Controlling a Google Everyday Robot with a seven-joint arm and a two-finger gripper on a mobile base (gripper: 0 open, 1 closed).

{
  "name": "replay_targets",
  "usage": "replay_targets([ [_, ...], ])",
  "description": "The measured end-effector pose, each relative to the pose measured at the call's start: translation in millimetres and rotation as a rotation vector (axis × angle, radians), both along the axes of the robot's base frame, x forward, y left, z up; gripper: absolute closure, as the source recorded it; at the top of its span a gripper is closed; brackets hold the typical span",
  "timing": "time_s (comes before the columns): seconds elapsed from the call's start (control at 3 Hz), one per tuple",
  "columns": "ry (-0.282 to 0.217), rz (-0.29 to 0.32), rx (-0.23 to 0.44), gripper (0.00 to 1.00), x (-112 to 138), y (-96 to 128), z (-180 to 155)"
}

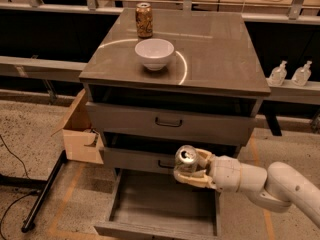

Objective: Place 7up can into bottom drawer

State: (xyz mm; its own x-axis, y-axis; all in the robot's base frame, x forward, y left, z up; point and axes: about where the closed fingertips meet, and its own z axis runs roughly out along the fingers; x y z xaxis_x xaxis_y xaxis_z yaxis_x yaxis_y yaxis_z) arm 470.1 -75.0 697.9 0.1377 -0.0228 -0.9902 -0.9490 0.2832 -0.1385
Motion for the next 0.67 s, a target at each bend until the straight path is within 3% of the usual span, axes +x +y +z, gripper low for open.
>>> replay_targets([
  [0.33,-0.031,0.017,-0.05,1.0,-8.3,19.9,-53.2],
  [0.67,-0.031,0.017,-0.049,1.0,-8.4,19.9,-53.3],
])
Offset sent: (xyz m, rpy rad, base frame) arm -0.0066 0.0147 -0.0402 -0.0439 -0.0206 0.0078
